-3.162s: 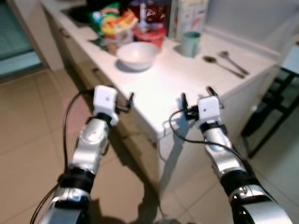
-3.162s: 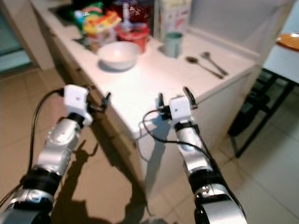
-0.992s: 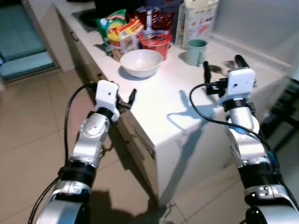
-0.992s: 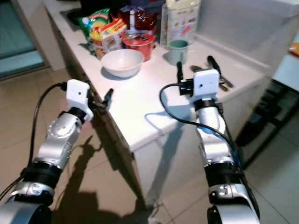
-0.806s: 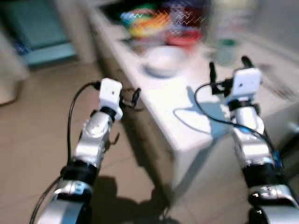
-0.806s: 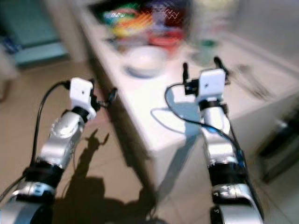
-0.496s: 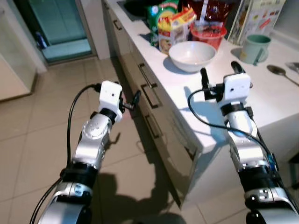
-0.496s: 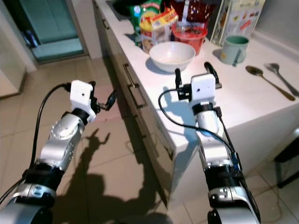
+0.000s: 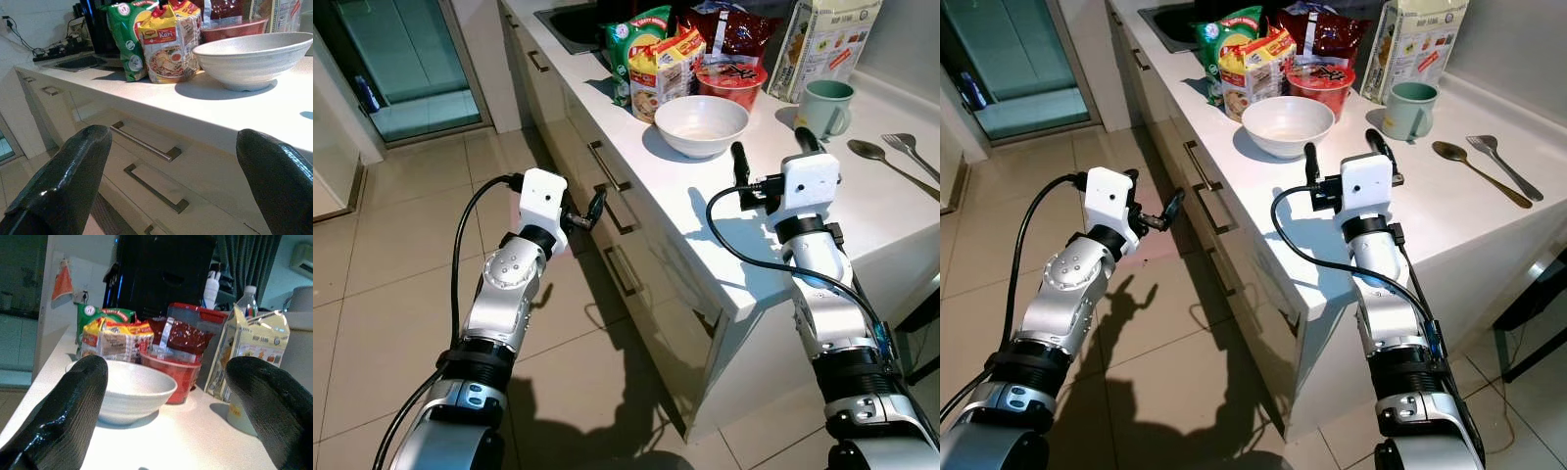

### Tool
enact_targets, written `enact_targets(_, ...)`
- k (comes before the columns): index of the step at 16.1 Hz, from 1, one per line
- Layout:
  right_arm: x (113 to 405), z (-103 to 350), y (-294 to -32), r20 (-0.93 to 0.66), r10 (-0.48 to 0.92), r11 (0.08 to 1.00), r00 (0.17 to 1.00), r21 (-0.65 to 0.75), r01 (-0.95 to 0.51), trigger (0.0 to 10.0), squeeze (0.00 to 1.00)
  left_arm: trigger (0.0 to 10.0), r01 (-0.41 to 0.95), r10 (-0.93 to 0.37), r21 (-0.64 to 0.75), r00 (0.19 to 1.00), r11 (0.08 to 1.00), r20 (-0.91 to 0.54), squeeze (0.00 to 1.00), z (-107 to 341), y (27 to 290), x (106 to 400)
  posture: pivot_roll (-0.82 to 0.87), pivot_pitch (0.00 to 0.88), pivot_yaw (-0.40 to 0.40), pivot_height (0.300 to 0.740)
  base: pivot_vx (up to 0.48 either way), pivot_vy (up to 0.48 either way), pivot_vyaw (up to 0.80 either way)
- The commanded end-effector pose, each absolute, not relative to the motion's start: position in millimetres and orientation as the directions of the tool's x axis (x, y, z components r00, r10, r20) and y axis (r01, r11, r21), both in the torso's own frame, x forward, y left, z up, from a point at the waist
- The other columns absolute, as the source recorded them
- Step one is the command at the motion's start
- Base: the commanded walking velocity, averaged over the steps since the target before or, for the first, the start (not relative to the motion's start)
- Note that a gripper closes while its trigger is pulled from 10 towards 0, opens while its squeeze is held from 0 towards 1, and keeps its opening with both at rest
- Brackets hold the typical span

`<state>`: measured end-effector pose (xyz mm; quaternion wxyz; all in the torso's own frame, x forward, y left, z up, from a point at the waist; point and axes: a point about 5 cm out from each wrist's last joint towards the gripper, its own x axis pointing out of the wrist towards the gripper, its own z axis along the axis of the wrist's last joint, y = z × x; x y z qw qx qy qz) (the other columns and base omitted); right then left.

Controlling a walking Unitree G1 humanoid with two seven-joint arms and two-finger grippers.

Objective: Setting the table

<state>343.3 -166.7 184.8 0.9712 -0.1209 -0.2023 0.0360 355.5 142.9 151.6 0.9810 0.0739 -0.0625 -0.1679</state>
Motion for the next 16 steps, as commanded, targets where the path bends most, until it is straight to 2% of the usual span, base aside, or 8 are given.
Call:
enact_targets(1, 343, 182, -163, 0.370, 0.130, 0.970, 0.920, -0.240, -0.040, 10.0, 0.00, 10.0, 0.336, -0.357, 0.190, 0.930, 0.923, 0.090, 0.00, 156, 142, 358, -0.06, 0.011, 0.093, 0.740, 0.262, 0.401, 0.00)
enact_targets(2, 343, 181, -162, 0.361, 0.139, 0.969, 0.922, -0.241, -0.052, 10.0, 0.00, 10.0, 0.340, -0.360, 0.187, 0.929, 0.922, 0.086, 0.00, 155, 142, 358, -0.06, 0.007, 0.093, 0.740, 0.270, 0.398, 0.00)
enact_targets(9, 344, 175, -166, 0.333, 0.136, 0.967, 0.933, -0.247, -0.053, 10.0, 0.00, 10.0, 0.394, -0.409, 0.146, 0.908, 0.907, 0.089, 0.00, 154, 132, 356, -0.06, 0.000, 0.090, 0.740, 0.000, 0.471, -0.80)
enact_targets(11, 344, 174, -166, 0.329, 0.138, 0.966, 0.934, -0.252, -0.054, 10.0, 0.00, 10.0, 0.406, -0.424, 0.166, 0.901, 0.899, 0.091, 0.00, 155, 131, 356, -0.07, 0.000, 0.092, 0.740, 0.412, 0.247, -0.80)
enact_targets(16, 343, 170, -167, 0.321, 0.132, 0.966, 0.938, -0.255, -0.049, 10.0, 0.00, 10.0, 0.422, -0.439, 0.158, 0.893, 0.893, 0.097, 0.00, 155, 129, 355, -0.07, 0.000, 0.097, 0.740, 0.478, 0.000, -0.79)
